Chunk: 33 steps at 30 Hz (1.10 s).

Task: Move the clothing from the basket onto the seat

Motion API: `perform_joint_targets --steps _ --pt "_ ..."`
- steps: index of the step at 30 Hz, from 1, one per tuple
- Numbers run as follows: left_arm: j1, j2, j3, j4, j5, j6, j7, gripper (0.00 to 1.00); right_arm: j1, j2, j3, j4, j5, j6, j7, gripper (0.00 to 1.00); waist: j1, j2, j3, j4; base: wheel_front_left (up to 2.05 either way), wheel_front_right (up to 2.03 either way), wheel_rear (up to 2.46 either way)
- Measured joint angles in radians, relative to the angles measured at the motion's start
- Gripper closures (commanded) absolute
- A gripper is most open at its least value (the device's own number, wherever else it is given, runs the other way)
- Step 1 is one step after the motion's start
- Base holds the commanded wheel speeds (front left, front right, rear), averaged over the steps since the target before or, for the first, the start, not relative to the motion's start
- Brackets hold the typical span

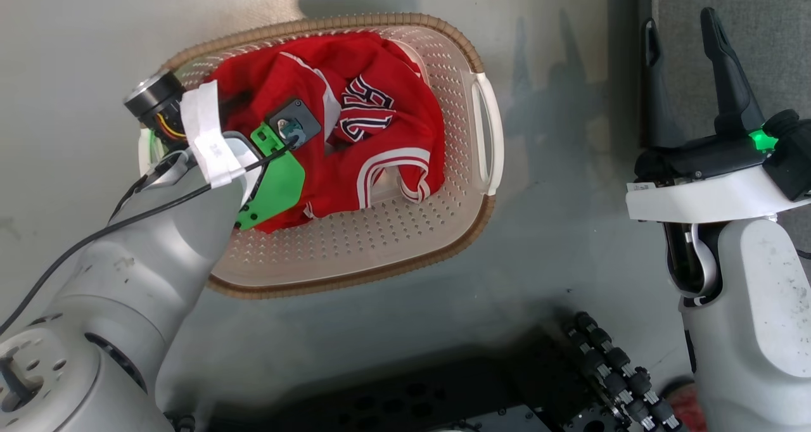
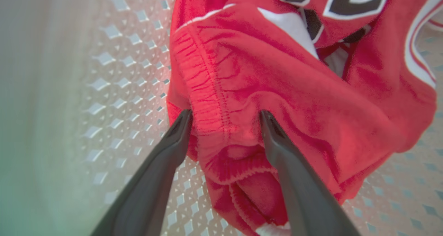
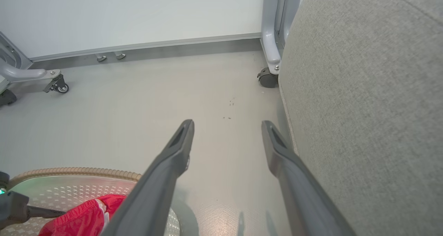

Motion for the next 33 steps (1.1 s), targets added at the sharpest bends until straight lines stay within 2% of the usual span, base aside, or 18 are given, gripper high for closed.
perform_joint_targets --steps 5,12,13,14,15,16,26,33 --pt "-0.024 0.004 -0.002 0.004 -0.001 0.01 0.025 0.0 -0.007 0.0 0.004 -0.002 0.01 0.0 0.0 0.0 -0.0002 0.0 0.03 -0.009 0.0 0.0 0.0" --pt "-0.022 -0.006 -0.004 0.011 -0.019 -0.007 0.039 0.0 -0.014 0.0 -0.002 -0.006 0.017 0.0 0.0 0.0 -0.0002 0.0 0.069 -0.012 0.0 0.0 0.0" --pt "-0.022 -0.007 -0.005 0.011 -0.019 -0.01 0.039 0.08 -0.014 0.0 -0.003 -0.006 0.019 0.0 0.0 0.0 -0.0002 0.0 0.071 -0.012 0.0 0.0 0.0" --pt "-0.022 -0.008 -0.006 0.011 -0.02 -0.01 0.038 0.65 -0.014 0.0 -0.004 -0.006 0.019 0.0 0.0 0.0 -0.0002 0.0 0.073 -0.011 0.0 0.0 0.0" --pt "-0.022 -0.009 -0.007 0.011 -0.021 -0.011 0.033 0.97 -0.014 0.0 -0.005 -0.006 0.019 0.0 0.0 0.0 -0.0002 0.0 0.075 -0.011 0.0 0.0 0.0" --pt "-0.022 -0.01 -0.008 0.011 -0.021 -0.012 0.032 1.0 -0.015 0.0 -0.005 -0.006 0.019 0.0 0.0 0.0 -0.0002 0.0 0.075 -0.01 0.0 0.0 0.0" --pt "-0.011 -0.035 -0.016 0.013 -0.024 -0.018 -0.028 1.0 -0.018 0.0 -0.013 0.015 0.019 0.0 0.0 0.0 -0.0002 0.0 0.037 0.002 0.0 0.0 0.0" --pt "0.069 -0.062 -0.004 0.007 -0.063 -0.009 -0.103 1.0 -0.003 0.0 -0.011 0.031 0.004 0.0 0.0 0.0 -0.0002 0.0 -0.052 0.015 0.0 0.0 0.0"
